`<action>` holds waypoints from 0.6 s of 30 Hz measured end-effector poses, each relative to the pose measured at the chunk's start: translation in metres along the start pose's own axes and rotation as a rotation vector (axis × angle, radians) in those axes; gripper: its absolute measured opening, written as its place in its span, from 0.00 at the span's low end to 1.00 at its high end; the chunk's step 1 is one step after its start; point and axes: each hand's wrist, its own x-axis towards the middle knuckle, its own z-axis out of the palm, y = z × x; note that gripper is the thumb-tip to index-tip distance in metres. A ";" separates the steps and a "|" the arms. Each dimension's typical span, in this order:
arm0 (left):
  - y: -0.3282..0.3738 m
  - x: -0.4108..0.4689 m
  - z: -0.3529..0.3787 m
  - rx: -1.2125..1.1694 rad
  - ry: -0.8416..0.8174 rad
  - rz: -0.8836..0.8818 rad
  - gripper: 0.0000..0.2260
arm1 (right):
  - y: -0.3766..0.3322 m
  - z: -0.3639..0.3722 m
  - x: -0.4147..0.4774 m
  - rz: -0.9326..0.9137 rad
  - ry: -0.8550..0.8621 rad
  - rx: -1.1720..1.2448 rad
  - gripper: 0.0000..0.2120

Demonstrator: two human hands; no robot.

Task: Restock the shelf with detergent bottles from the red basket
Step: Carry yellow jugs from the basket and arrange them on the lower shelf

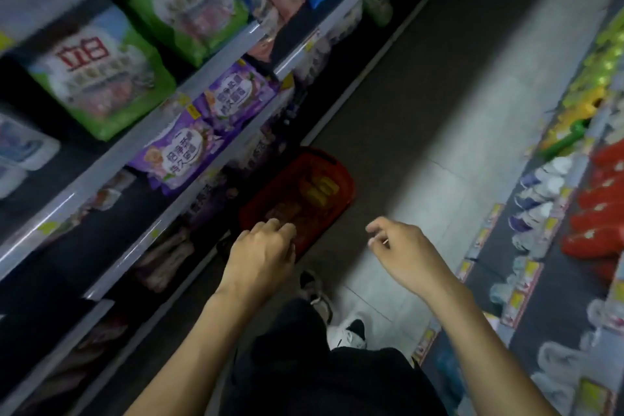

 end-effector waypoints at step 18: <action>-0.088 0.198 0.119 -0.272 -0.305 -0.364 0.14 | 0.012 0.026 0.284 -0.025 -0.348 -0.262 0.11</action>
